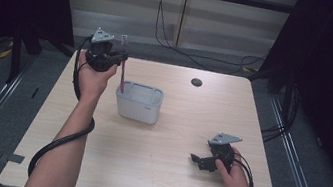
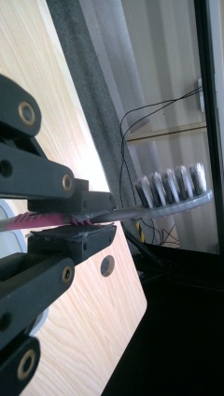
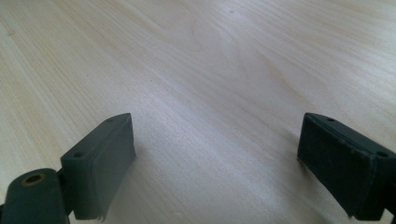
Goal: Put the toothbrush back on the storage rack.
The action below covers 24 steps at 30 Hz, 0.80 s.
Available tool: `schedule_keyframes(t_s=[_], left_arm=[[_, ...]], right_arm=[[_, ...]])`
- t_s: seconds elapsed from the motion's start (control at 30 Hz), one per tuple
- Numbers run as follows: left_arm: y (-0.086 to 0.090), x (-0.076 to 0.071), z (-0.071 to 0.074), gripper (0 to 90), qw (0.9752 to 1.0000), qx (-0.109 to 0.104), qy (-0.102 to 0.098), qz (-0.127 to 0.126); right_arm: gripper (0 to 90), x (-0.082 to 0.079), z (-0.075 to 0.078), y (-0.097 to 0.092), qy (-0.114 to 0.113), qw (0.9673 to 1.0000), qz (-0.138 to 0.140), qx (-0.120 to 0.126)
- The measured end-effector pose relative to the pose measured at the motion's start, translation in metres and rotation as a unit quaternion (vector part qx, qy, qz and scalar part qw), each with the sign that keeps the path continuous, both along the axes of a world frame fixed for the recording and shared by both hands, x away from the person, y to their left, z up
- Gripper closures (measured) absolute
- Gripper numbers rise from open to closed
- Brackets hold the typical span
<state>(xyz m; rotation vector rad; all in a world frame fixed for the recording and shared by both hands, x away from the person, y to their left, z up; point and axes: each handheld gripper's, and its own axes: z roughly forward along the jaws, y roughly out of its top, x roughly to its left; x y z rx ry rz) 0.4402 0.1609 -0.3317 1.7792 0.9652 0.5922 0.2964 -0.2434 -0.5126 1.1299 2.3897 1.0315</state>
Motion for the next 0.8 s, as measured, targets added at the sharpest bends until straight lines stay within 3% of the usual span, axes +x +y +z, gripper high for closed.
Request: schedule_keyframes(t_s=[0.8], left_arm=[[0.002,-0.006,-0.029,82.8,0.9999,-0.001,0.014,0.005]], right_arm=[[10.4,0.0,0.0,0.0,0.0,1.0,-0.001,-0.001]])
